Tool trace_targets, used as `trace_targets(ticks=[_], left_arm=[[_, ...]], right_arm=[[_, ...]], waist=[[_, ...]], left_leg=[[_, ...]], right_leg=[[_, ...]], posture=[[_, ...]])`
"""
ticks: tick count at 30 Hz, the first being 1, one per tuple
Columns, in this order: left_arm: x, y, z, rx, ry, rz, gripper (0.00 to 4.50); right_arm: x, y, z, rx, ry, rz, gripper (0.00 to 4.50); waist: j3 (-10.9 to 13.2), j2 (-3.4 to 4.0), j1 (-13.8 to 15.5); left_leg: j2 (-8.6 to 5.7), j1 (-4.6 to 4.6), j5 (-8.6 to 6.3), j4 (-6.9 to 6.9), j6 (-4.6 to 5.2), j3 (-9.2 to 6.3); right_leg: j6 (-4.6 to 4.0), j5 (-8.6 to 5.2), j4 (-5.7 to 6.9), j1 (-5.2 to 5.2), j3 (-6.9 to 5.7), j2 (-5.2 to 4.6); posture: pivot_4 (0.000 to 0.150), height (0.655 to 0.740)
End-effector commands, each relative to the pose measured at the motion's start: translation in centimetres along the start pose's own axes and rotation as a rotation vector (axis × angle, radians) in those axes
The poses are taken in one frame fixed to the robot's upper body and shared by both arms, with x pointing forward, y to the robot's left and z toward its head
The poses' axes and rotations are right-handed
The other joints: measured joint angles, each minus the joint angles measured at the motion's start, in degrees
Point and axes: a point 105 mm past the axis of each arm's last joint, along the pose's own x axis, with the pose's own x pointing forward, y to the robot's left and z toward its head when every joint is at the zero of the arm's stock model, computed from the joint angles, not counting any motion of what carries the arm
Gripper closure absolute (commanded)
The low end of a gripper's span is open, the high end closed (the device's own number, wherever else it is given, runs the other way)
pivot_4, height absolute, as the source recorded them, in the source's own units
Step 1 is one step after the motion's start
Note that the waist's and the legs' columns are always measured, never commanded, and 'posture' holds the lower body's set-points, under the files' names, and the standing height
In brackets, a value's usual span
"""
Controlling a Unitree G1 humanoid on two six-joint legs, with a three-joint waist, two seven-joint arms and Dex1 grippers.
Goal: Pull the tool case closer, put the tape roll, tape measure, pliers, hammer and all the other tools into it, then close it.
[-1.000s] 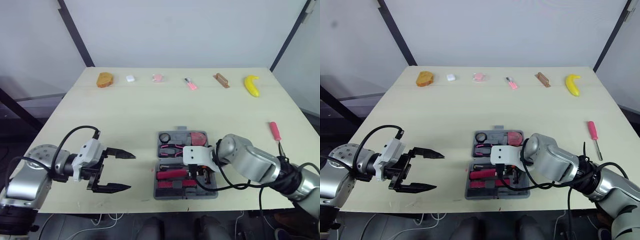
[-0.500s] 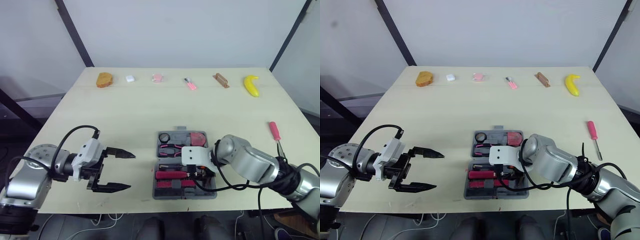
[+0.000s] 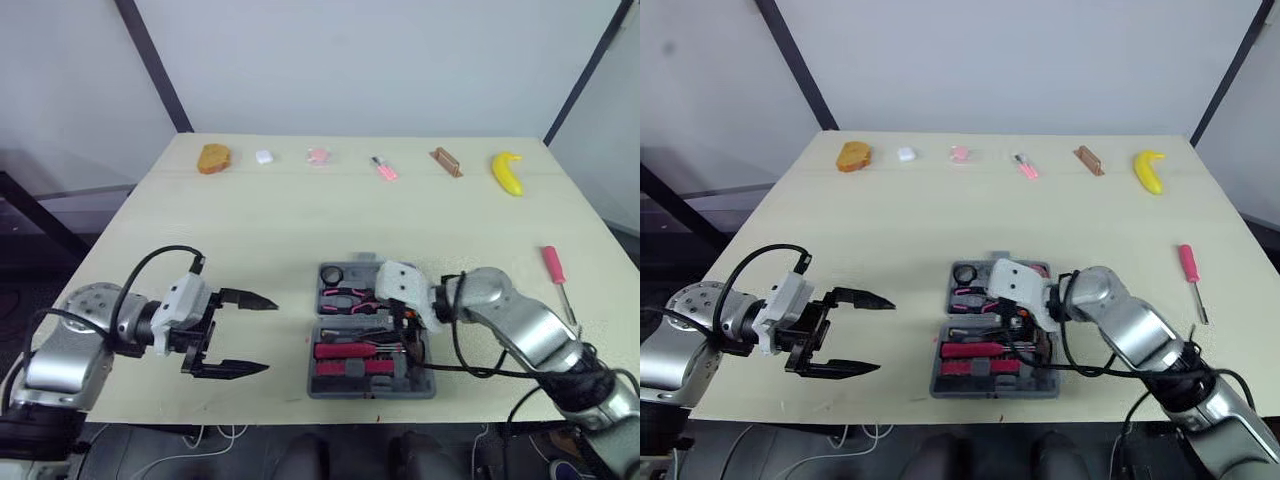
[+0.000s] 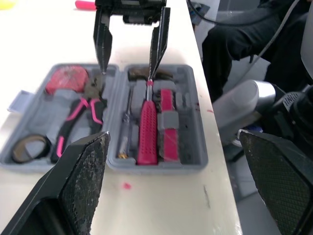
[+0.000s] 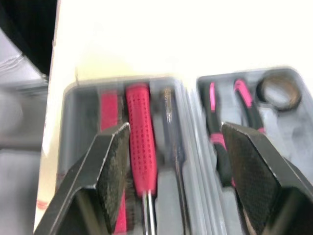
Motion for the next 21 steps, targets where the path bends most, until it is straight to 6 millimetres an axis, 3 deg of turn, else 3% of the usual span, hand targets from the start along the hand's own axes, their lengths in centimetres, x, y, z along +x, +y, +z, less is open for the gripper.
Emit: trace_targets(ticks=[1,3,8,9,21], left_arm=[[0.2,-0.1,0.7,0.044,-0.019,-0.034,0.00],[0.3,-0.1,0.7,0.047,-0.020,-0.039,0.00],[0.4,0.0,0.7,0.053,-0.019,-0.047,0.00],[0.5,0.0,0.7,0.055,-0.021,-0.050,0.00],[0.7,-0.1,0.6,0.064,-0.022,-0.055,0.00]], right_arm=[[-0.5,-0.2,0.2,-0.037,-0.088,-0.010,1.40],[-0.1,0.2,0.0,-0.042,-0.117,0.005,1.94],[1.3,1.0,-1.5,-0.069,-0.094,0.045,4.26],[1.5,1.1,-1.8,-0.070,-0.090,0.051,4.43],[4.0,1.4,-5.1,-0.042,0.048,0.044,4.43]], waist=[[0.01,-0.04,-0.27],[0.01,-0.04,-0.65],[0.01,-0.04,-0.52],[0.01,-0.04,-0.44],[0.01,-0.04,-0.27]], left_leg=[[0.00,0.01,0.00,0.01,0.00,0.00],[0.01,0.05,0.00,0.01,0.00,0.02],[0.07,0.07,0.00,0.01,0.00,-0.06],[0.07,0.07,0.00,0.01,0.00,-0.04],[0.07,0.07,0.00,0.04,0.00,-0.01]], right_leg=[[0.00,0.00,0.01,0.00,0.01,0.00],[0.00,0.00,0.07,0.00,0.07,0.04],[-0.03,0.00,0.08,0.00,0.08,0.17],[-0.02,0.00,0.07,0.00,0.08,0.17],[-0.03,0.00,0.08,0.00,0.09,0.16]], posture=[[0.150,0.7400],[0.150,0.7400],[0.150,0.7400],[0.150,0.7400],[0.150,0.7400]])
